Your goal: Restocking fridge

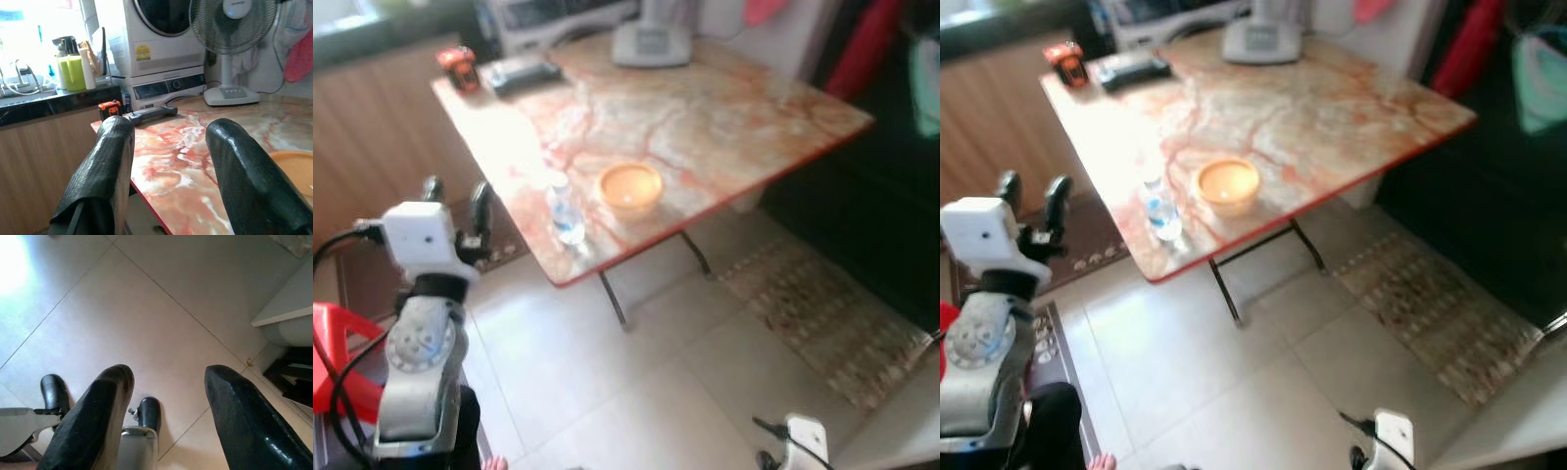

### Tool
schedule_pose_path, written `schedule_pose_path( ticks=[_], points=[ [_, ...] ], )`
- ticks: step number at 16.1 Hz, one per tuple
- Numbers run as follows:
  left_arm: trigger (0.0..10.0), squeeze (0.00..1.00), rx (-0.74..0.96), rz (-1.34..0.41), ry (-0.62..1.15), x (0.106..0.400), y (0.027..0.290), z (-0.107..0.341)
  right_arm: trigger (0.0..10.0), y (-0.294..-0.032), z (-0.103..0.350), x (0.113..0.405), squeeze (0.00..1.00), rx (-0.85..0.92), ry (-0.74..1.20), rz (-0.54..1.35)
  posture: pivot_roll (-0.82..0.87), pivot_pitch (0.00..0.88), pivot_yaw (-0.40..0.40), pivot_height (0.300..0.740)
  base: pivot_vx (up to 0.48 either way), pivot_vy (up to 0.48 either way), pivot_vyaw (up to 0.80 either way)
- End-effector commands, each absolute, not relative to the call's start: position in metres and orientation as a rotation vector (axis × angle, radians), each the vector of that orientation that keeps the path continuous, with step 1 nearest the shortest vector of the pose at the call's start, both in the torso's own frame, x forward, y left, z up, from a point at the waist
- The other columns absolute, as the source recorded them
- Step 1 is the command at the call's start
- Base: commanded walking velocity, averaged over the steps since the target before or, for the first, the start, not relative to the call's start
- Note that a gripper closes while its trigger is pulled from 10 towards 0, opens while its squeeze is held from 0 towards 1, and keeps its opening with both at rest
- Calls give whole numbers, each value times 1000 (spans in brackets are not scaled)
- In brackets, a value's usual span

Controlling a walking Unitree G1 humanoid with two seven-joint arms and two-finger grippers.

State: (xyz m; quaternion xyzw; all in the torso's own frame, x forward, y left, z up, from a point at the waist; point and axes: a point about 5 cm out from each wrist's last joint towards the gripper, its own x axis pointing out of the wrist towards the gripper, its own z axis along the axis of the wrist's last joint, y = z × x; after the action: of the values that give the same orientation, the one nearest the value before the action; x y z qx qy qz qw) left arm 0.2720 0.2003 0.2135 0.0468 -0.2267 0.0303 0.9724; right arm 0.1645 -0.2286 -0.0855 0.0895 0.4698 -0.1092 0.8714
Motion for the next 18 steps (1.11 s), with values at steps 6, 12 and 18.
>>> schedule_pose_path(
  ticks=[6,12,18],
  points=[
    [10000,0,94,33,-462,271,199,223,10000,-225,-85,166,0,199,982,-214,115,93,4,740,258,0,0],
    [10000,0,98,21,-466,270,196,226,10000,-224,-85,167,0,191,983,-201,125,92,3,740,97,0,0],
    [10000,0,137,-2,-458,273,192,236,10000,-221,-85,169,0,185,985,-176,137,82,12,740,0,0,0]
  ],
)
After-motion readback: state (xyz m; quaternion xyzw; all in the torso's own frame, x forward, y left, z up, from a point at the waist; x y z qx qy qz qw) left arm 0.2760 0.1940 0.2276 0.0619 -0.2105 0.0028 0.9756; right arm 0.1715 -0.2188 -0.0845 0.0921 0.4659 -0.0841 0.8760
